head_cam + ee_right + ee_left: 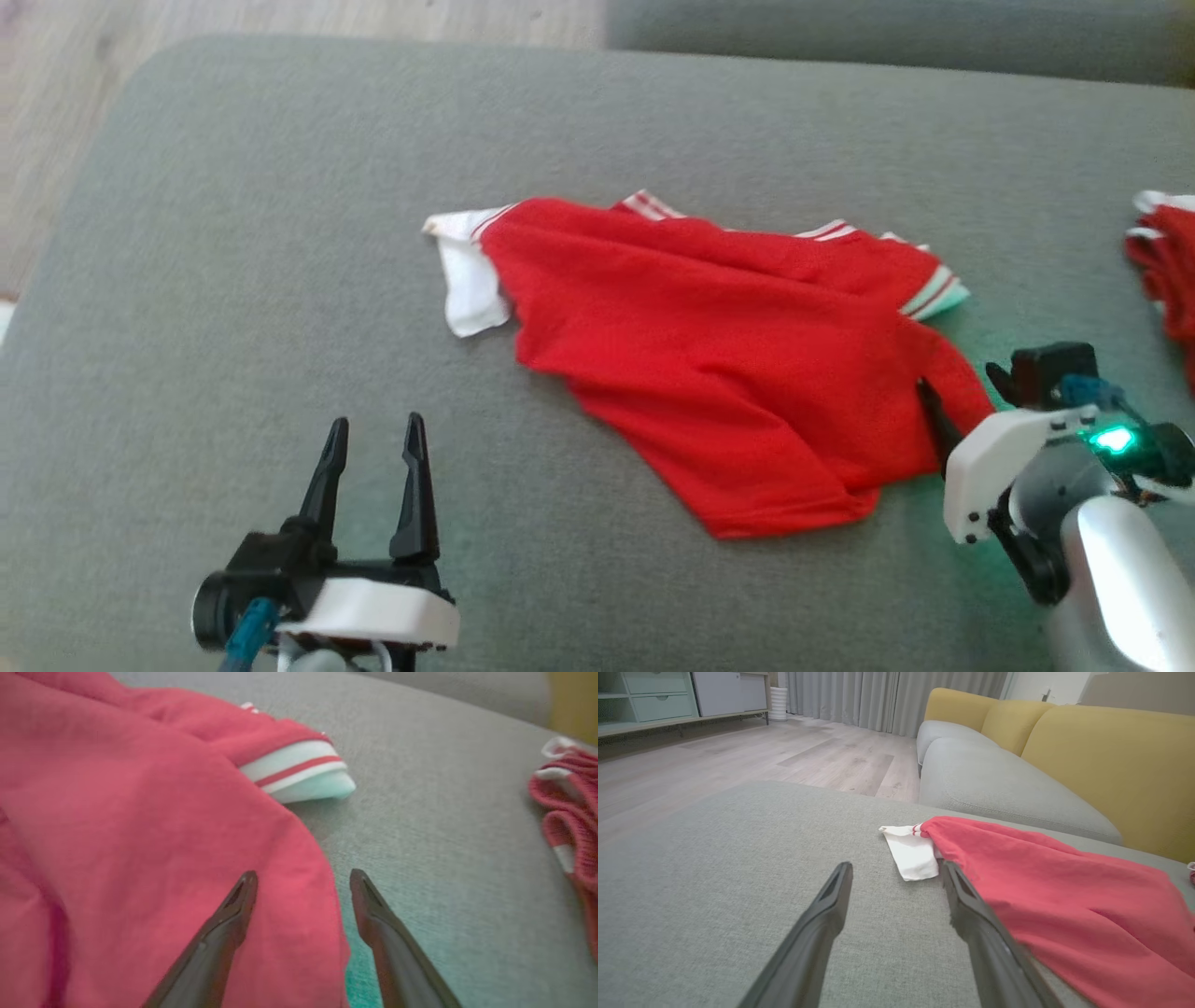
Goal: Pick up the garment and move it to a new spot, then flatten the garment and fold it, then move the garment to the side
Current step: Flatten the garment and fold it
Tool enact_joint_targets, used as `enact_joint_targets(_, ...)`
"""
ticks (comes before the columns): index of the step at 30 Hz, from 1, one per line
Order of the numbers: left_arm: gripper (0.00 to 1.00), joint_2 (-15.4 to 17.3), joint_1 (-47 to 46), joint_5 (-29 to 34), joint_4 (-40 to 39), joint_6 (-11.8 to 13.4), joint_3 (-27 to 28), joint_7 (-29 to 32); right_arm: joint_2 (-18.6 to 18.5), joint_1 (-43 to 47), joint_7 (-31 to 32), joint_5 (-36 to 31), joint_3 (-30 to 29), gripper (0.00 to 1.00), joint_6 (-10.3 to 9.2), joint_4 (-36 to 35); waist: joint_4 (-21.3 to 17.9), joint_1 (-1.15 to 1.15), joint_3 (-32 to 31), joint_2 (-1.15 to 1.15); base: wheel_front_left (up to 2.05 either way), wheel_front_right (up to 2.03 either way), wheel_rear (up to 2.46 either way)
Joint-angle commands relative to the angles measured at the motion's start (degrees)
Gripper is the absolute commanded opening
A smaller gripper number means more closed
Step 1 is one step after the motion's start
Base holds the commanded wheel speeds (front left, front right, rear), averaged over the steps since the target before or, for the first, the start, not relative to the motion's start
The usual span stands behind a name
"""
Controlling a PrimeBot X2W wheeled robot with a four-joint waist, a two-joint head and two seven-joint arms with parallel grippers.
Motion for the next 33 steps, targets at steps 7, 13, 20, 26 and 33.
enact_joint_targets(7, 1.0, -0.7, -2.4, 1.2, -0.2, -0.8, 3.0, -0.7, -1.5, -3.0, 4.2, 8.8, 4.9, 0.02, -0.04, 1.5, 1.8, -0.01, 0.7, 0.0, 0.0, 0.0, 0.0)
enact_joint_targets(13, 1.0, -0.8, -2.0, 1.6, 0.0, -1.1, 3.8, -0.8, -2.0, -4.6, -1.5, 9.1, 4.6, 0.0, -0.04, -1.5, 0.5, -0.01, -0.4, 0.0, 0.0, 0.0, 0.0)
enact_joint_targets(20, 1.0, -1.3, -1.5, 2.1, -0.2, -1.4, 3.9, -0.8, -4.2, -6.3, -3.1, 9.0, 5.2, 0.0, -0.04, -9.9, -0.3, -0.01, -1.8, 0.0, 0.0, 0.0, 0.0)
enact_joint_targets(26, 1.0, -2.1, -1.4, 2.7, -0.6, -1.9, 3.5, -0.8, -9.3, -9.3, 0.1, 8.5, 4.4, 0.0, -0.04, -16.4, 0.7, -0.01, -1.8, 0.0, 0.0, 0.0, 0.0)
enact_joint_targets(33, 1.0, -3.5, -2.9, 3.9, -1.3, -3.1, 2.5, -0.8, -17.0, -19.6, 2.7, 6.1, 3.4, 0.0, -0.04, -11.6, 4.7, -0.01, 0.5, 0.0, 0.0, 0.0, 0.0)
